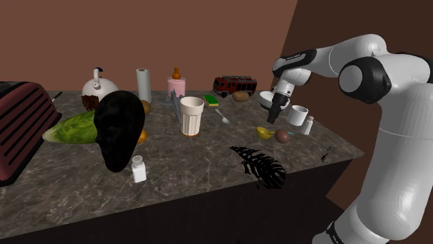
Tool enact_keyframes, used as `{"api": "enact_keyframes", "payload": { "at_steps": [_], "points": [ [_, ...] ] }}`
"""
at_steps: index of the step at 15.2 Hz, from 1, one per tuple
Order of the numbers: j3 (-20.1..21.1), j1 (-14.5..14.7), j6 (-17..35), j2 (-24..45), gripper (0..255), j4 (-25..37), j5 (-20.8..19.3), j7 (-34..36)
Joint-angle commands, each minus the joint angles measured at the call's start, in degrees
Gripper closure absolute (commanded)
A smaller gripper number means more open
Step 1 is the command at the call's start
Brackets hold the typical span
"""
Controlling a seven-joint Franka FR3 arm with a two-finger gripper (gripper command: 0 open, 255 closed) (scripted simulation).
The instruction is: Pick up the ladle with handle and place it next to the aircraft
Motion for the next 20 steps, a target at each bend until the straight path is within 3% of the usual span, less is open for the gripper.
{"api": "enact_keyframes", "payload": {
  "at_steps": [1, 6, 14, 15, 20],
  "points": [
    [0.3, -0.1, 0.8, 1.0, 0, -0.3, 0.7, -0.7],
    [0.8, 1.0, 4.9, 0.7, 0, -4.6, 1.3, -1.1],
    [0.8, 1.0, 4.9, 0.7, 0, -4.5, 1.3, -1.1],
    [0.8, 1.0, 4.9, 0.7, 255, -4.5, 1.3, -1.1],
    [0.8, 1.0, 4.9, 0.7, 255, -4.5, 1.3, -1.1]
  ]
}}
